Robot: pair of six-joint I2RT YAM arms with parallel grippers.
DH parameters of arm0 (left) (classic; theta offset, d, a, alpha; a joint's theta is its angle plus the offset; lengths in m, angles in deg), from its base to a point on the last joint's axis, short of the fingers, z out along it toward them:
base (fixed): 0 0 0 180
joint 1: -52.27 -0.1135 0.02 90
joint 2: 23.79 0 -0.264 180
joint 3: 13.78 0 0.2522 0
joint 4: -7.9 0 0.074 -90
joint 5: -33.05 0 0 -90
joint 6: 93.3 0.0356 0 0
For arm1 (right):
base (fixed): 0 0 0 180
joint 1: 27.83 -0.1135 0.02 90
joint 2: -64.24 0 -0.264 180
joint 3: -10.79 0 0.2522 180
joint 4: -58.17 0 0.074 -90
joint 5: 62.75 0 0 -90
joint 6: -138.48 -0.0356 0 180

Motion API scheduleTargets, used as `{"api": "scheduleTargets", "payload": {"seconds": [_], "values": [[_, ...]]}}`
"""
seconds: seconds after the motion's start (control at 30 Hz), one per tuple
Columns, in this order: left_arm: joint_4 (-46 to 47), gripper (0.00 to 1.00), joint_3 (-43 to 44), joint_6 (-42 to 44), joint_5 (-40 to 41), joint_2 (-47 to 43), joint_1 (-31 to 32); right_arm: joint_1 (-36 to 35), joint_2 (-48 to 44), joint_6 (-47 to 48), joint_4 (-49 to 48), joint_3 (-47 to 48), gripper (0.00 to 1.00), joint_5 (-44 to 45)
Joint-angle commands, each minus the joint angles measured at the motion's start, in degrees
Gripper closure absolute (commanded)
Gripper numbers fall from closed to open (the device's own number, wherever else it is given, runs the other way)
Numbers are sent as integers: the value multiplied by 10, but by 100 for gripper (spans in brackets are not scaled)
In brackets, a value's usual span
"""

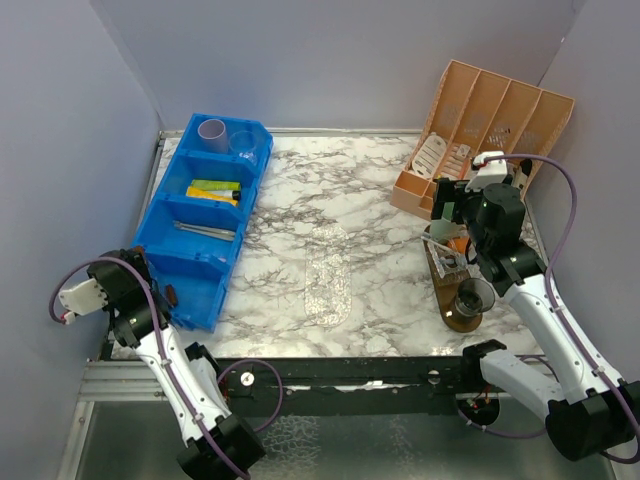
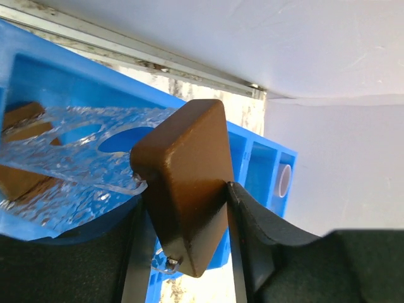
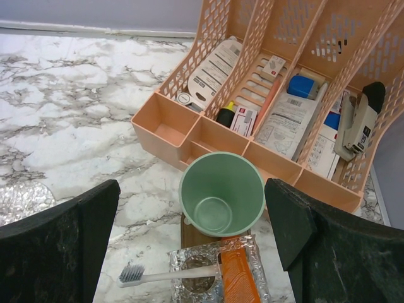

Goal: Prepare toiletry sets of a toothbrush and toothpaste on the tray
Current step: Pick up the toothpaste holder from the storage box.

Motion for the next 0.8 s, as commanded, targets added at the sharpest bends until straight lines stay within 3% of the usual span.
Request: {"api": "scheduleTargets", "payload": {"seconds": [0.0,0.23,0.5,0.77], "values": [[40,60,-1,-25,-4,-9,-5,-4,1,5,-14,11,0,-15],[3,83,21,-38,6,-38,-5,-4,-5,0,-9,9,0,-17],[-31,99,65,-55,27,-52,-5,-9,-5,-4,-13,8,0,-20],[-36,100,159,-45,-2,-4,-4,-17,-3,5,-26,9,0,-15]]}}
